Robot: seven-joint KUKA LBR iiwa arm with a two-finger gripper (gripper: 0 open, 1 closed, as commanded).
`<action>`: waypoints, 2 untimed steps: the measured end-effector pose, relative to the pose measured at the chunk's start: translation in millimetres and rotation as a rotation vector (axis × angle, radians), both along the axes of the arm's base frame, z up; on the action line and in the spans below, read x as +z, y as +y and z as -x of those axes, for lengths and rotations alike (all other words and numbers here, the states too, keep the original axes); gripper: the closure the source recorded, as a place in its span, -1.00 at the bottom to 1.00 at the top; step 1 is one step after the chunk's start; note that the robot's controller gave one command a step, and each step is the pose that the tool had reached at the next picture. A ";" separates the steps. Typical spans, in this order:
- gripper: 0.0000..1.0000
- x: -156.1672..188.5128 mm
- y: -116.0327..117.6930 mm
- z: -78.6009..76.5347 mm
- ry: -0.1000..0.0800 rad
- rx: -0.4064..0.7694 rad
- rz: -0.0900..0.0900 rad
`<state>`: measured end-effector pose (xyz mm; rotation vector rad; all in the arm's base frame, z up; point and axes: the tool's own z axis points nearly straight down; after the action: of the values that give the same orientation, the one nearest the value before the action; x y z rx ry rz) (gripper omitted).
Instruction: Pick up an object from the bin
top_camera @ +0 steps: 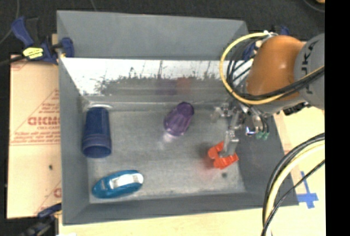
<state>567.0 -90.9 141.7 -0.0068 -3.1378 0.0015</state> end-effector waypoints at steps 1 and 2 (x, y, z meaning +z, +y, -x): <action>-1.00 4.8 0.4 -1.4 -0.007 0.003 0.001; -1.00 -63.8 -36.5 16.9 0.001 0.035 -0.001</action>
Offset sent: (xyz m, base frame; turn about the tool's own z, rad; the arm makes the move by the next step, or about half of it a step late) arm -0.0182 -0.0357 -0.0666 -0.0373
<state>550.1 -127.4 78.0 0.0476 -3.1364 0.0005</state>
